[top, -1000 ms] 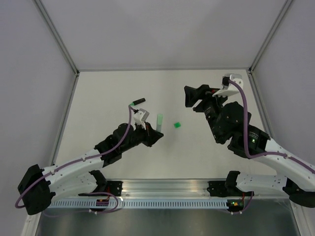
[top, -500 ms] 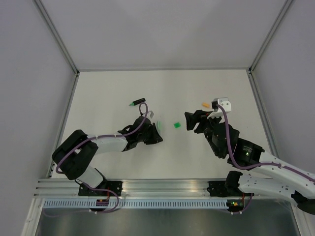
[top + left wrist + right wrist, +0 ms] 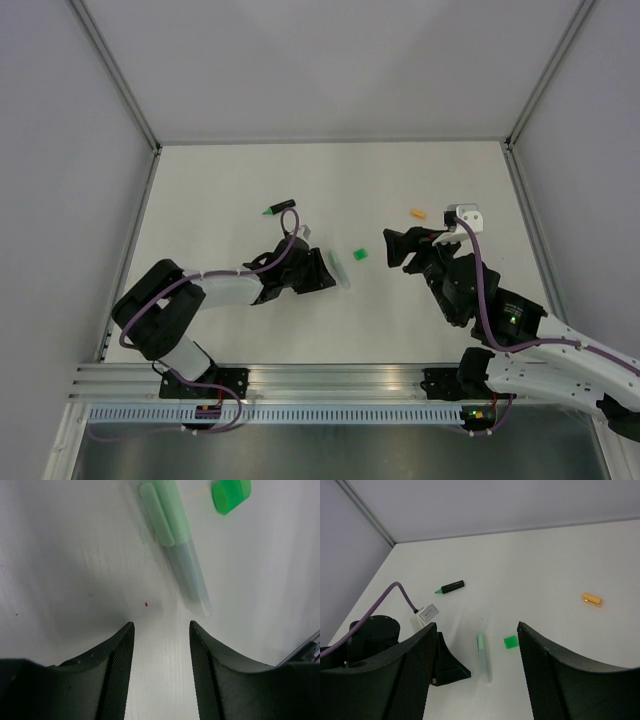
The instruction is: Insert the pens into the pen caps
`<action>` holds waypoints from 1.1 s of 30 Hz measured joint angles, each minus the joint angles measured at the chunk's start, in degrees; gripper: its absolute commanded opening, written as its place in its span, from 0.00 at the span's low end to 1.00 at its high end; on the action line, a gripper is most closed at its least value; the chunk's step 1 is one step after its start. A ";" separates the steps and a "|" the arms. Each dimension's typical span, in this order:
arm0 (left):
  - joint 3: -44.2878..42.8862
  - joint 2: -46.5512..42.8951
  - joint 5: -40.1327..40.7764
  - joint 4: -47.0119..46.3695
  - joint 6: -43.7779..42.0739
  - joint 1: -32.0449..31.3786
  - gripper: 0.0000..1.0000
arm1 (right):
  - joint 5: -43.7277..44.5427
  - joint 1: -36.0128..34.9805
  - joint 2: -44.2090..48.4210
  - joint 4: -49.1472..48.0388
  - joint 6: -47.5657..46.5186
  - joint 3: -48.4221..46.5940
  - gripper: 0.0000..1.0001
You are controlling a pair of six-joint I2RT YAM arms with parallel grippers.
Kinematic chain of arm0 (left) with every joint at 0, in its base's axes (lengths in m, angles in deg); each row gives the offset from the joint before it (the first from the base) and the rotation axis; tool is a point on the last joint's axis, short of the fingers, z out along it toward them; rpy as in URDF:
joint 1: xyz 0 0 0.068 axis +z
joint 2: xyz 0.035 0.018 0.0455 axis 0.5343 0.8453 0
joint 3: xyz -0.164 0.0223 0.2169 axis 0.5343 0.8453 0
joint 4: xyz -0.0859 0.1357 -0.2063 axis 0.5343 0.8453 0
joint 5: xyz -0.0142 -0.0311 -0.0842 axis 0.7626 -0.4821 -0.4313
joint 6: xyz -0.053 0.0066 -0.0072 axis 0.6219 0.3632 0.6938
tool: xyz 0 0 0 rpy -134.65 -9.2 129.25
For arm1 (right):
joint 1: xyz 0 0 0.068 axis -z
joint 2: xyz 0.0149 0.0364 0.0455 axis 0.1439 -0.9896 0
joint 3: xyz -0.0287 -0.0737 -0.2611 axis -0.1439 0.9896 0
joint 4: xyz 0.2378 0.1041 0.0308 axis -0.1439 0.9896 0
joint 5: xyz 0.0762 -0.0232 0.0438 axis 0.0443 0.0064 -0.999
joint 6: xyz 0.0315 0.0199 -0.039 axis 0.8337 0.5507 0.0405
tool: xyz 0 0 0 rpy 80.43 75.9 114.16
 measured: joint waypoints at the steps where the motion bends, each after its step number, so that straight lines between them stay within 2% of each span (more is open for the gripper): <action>1: 0.00 -0.52 0.31 0.79 0.00 0.00 0.56 | 0.00 0.00 0.17 -0.13 -0.11 0.04 0.71; 5: -0.68 -6.10 3.34 5.97 -0.26 0.00 0.61 | -0.39 0.00 -0.63 -0.92 -0.24 0.15 0.70; 7: -2.03 -10.03 5.42 9.16 -0.96 0.00 0.68 | -0.87 0.26 -2.16 -1.40 -0.31 0.13 0.70; 10: -5.62 -16.20 9.60 13.73 -3.41 0.04 0.73 | -3.61 1.73 -7.52 -1.38 -0.28 -0.28 0.70; 15: -12.44 -20.87 14.34 20.24 -11.02 3.98 0.75 | -16.02 8.94 -18.53 -1.27 0.48 -0.76 0.69; 18: -15.37 -20.00 14.40 25.14 -16.61 10.60 0.77 | -21.92 11.13 -20.22 -1.22 0.61 -0.44 0.69; 22: -21.27 -14.21 9.84 34.97 -25.53 20.90 0.73 | -25.77 12.04 -19.28 -1.99 0.76 -0.37 0.69; 26: -24.41 -8.48 11.98 42.82 -36.65 21.97 0.75 | -28.13 13.46 -17.35 -2.99 1.22 0.39 0.70; 33: -13.92 -6.84 18.95 49.13 -53.22 22.49 0.75 | -29.77 14.60 -15.89 -3.48 1.25 0.96 0.70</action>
